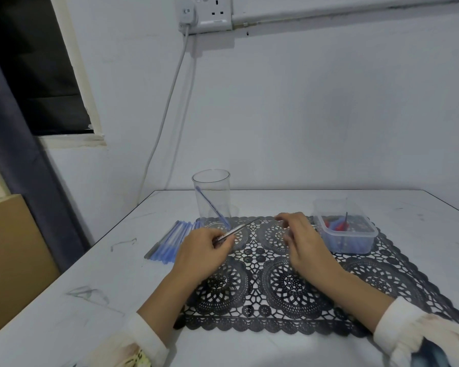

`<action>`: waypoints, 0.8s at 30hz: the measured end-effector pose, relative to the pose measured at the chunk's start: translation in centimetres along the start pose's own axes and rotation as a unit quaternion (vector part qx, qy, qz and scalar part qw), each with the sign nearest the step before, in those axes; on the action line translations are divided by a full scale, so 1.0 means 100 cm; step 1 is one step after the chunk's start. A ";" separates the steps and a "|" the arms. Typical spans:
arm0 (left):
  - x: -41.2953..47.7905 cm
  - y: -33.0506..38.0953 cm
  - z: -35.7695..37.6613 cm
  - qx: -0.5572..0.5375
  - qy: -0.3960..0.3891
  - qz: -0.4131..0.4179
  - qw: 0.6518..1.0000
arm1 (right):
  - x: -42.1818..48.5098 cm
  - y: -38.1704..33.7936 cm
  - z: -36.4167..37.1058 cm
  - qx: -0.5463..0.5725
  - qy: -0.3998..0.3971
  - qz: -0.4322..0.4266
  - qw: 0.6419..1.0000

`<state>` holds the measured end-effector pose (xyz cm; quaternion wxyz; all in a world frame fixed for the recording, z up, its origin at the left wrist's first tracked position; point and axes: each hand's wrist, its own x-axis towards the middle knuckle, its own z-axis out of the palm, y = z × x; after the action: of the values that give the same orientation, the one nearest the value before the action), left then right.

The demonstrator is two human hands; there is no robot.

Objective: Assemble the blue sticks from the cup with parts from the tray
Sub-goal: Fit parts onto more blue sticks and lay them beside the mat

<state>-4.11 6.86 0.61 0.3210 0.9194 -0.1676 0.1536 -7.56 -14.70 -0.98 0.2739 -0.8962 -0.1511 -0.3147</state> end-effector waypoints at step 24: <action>0.001 0.003 0.005 -0.096 -0.010 0.029 0.995 | 0.001 0.002 0.001 -0.026 -0.196 0.063 0.978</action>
<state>-4.08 6.32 0.48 0.4011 0.8808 -0.2111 0.1369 -7.38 -14.80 -1.04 0.2345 -0.9551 -0.1368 -0.1189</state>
